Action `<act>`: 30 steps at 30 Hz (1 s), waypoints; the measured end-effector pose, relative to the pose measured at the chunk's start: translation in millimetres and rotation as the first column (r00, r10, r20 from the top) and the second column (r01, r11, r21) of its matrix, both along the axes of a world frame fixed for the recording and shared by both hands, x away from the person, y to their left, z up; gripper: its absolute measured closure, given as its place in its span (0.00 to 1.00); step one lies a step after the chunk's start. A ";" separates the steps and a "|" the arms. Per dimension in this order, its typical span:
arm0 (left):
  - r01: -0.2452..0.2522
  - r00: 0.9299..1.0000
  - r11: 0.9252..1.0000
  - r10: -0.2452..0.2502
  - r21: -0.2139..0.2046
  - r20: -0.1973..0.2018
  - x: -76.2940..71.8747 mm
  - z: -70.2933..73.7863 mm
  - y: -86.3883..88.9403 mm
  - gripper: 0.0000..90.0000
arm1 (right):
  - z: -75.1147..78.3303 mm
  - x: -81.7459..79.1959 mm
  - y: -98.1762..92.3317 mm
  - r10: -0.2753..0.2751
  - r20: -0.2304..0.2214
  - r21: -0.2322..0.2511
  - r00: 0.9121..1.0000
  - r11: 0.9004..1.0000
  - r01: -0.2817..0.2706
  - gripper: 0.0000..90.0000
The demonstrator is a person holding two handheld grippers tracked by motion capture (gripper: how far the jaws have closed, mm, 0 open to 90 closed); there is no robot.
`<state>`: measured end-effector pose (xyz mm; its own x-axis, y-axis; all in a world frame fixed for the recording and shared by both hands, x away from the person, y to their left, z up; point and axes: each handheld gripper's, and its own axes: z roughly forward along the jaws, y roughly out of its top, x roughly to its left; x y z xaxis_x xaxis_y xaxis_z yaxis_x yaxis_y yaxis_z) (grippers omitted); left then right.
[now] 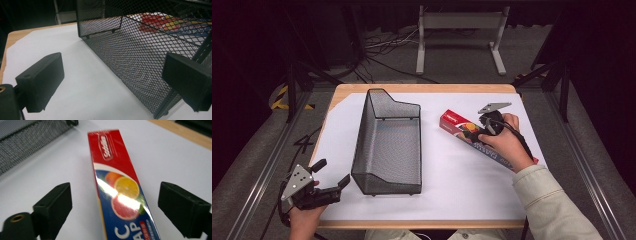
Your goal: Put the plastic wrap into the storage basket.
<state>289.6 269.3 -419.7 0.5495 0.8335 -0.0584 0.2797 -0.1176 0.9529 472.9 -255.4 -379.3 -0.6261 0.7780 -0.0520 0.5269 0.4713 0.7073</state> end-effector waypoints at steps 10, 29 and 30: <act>-0.006 1.000 1.000 0.006 0.000 -0.002 -0.6 -0.5 0.8 0.06 | -19.9 6.7 -24.0 -0.011 -0.115 -0.044 0.993 0.999 0.006 0.17; -0.005 1.000 1.000 0.005 -0.003 -0.005 -0.8 -0.6 1.3 0.06 | -28.7 4.2 -27.5 0.039 -0.248 -0.173 0.968 0.981 -0.084 0.37; -0.005 1.000 1.000 0.005 -0.002 -0.005 -1.0 -0.4 1.6 0.06 | -28.7 4.0 -27.4 0.037 -0.243 -0.177 0.969 0.981 -0.082 0.38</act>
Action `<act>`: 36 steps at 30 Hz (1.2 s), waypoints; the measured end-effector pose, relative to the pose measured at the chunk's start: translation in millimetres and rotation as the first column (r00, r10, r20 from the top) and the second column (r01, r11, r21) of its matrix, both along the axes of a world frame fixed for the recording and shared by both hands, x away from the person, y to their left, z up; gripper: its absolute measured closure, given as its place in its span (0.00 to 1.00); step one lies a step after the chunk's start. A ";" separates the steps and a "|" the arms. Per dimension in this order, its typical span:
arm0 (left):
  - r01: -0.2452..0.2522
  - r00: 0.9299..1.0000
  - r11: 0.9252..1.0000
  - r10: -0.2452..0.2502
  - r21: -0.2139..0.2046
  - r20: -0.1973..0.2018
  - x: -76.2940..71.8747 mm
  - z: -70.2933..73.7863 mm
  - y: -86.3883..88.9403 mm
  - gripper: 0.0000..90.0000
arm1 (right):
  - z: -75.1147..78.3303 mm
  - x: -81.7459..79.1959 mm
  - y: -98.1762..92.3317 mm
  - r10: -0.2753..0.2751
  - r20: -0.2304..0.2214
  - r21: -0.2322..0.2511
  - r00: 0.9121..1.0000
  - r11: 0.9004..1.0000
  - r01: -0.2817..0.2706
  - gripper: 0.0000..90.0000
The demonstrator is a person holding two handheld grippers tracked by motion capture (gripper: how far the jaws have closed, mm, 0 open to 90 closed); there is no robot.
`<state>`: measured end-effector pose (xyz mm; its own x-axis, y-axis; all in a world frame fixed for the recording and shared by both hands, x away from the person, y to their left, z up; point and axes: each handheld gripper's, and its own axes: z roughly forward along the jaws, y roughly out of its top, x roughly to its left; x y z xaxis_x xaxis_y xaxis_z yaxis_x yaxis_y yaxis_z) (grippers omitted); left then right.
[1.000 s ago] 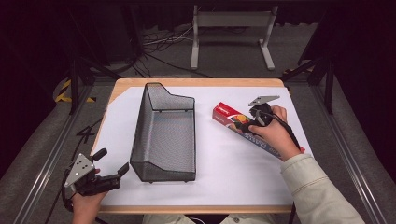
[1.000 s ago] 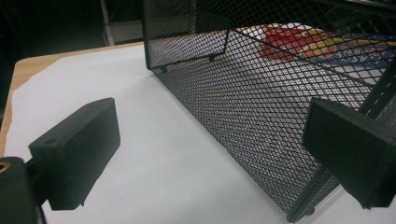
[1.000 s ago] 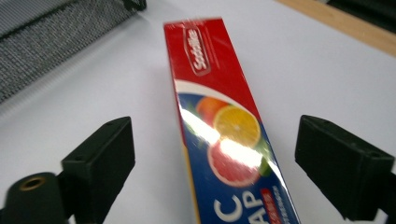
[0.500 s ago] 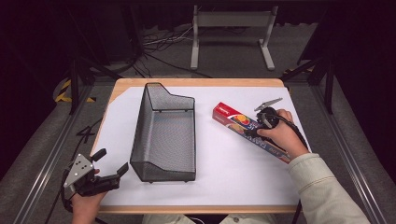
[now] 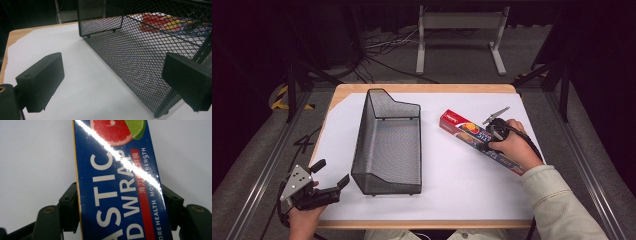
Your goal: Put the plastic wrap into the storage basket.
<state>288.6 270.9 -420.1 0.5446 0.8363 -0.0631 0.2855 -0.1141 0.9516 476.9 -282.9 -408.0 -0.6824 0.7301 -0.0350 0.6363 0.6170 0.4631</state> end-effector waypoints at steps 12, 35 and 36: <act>-0.001 1.000 1.000 0.001 -0.002 0.000 0.0 0.1 0.0 0.06 | 13.4 -6.5 2.8 -0.037 0.042 0.014 0.998 0.999 0.037 0.43; -0.003 1.000 1.000 0.003 -0.002 0.003 -0.6 0.8 0.0 0.06 | 78.8 -31.2 20.1 -0.087 0.148 0.144 0.985 0.987 0.066 0.43; -0.002 1.000 1.000 0.002 -0.002 0.003 -0.6 0.8 -0.1 0.06 | 81.1 -32.1 20.9 -0.086 0.155 0.146 0.984 0.987 0.063 0.43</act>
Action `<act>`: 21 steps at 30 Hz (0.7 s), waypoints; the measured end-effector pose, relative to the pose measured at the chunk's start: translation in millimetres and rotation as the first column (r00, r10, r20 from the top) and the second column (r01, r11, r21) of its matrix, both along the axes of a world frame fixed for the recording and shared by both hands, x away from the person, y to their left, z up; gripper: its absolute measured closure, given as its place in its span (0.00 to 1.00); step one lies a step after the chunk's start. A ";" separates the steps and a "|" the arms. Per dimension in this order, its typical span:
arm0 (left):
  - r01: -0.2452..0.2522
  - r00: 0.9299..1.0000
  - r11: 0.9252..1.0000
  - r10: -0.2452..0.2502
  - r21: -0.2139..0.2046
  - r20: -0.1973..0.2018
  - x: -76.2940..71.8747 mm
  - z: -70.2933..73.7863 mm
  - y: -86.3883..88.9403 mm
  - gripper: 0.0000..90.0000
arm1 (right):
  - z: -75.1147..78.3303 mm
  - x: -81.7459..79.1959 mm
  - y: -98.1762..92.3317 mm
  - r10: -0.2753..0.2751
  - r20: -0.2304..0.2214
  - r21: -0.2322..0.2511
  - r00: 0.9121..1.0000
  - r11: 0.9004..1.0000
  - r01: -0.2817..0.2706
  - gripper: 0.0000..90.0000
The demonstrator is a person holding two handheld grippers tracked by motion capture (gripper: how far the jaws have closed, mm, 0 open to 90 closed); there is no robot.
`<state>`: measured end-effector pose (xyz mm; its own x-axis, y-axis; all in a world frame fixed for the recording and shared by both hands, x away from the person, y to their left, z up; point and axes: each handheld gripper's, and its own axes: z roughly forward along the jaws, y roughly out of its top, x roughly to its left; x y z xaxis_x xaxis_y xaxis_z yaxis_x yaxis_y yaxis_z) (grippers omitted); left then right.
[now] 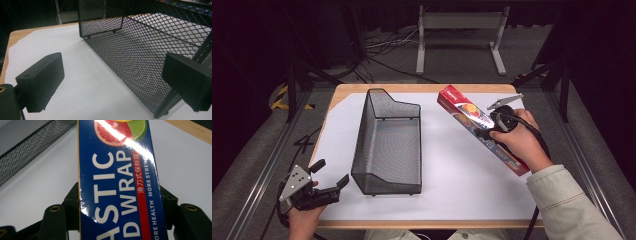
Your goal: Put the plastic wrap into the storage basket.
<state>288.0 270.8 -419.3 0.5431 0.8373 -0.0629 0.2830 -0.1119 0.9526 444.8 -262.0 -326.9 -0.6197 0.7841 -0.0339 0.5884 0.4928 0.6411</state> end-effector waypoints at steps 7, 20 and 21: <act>-0.001 1.000 1.000 0.001 0.000 0.003 0.0 0.0 -0.2 0.06 | 16.2 -7.7 8.7 0.003 0.003 0.007 1.000 1.000 -0.003 0.43; -0.012 1.000 1.000 0.012 -0.002 0.003 -3.3 -0.3 2.4 0.06 | 36.1 -17.4 47.6 0.000 -0.017 0.047 1.000 0.999 0.001 0.43; -0.013 1.000 1.000 0.013 -0.003 0.003 -3.4 -0.3 2.6 0.06 | 37.4 -18.3 53.3 0.003 -0.018 0.048 1.000 0.999 -0.002 0.43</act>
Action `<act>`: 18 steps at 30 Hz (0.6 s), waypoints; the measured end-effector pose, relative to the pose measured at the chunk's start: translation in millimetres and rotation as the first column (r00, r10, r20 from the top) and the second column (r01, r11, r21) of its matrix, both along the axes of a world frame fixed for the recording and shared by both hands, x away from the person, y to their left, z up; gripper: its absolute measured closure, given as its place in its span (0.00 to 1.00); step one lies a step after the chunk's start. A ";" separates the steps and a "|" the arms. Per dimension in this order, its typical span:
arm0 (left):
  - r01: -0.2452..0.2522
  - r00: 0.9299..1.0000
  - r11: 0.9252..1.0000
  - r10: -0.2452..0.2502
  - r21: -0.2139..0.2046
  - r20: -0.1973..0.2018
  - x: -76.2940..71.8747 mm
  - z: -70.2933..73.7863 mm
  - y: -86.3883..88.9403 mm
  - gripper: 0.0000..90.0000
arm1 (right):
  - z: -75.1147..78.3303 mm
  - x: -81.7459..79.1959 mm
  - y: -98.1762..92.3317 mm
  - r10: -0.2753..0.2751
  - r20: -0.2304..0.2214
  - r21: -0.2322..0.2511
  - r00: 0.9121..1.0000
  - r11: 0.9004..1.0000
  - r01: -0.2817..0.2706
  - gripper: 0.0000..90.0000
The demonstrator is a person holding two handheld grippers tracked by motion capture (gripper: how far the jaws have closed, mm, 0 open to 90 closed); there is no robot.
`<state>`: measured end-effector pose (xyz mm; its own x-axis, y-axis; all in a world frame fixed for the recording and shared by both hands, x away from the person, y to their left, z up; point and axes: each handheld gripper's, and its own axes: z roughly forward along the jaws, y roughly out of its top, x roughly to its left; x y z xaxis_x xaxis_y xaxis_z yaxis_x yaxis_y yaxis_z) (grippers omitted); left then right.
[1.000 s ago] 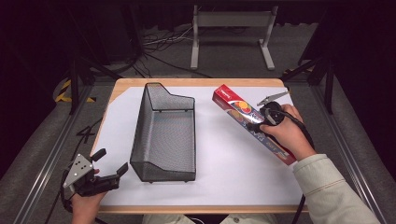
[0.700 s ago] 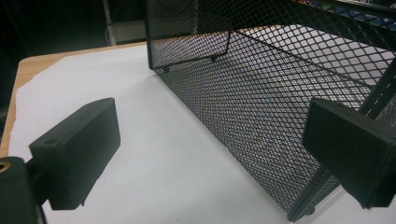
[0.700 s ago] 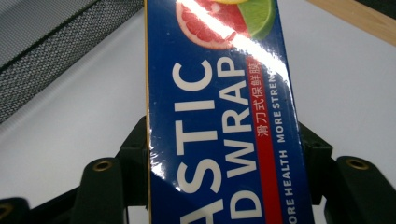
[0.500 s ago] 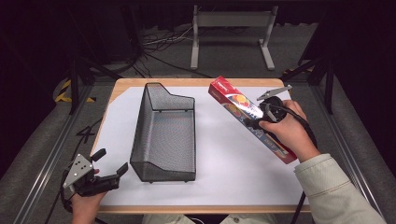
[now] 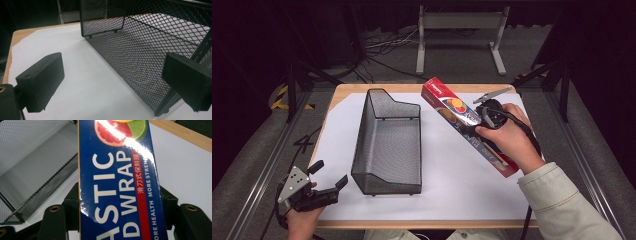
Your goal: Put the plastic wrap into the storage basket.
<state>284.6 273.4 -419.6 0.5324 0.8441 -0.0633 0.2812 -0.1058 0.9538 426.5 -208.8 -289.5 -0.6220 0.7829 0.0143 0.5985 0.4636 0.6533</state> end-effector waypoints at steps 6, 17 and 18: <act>0.001 1.000 1.000 -0.001 0.001 0.000 -0.3 0.2 0.5 0.06 | 2.5 -4.6 24.6 -0.006 -0.013 0.016 1.000 1.000 0.007 0.43; 0.013 1.000 1.000 -0.013 0.002 0.006 4.4 0.6 -1.7 0.06 | 0.0 -8.5 61.5 -0.041 -0.041 0.041 0.998 0.998 0.043 0.43; 0.015 1.000 1.000 -0.015 0.000 0.008 5.4 0.6 -2.3 0.06 | -1.0 -9.1 67.5 -0.045 -0.046 0.044 0.998 0.998 0.047 0.43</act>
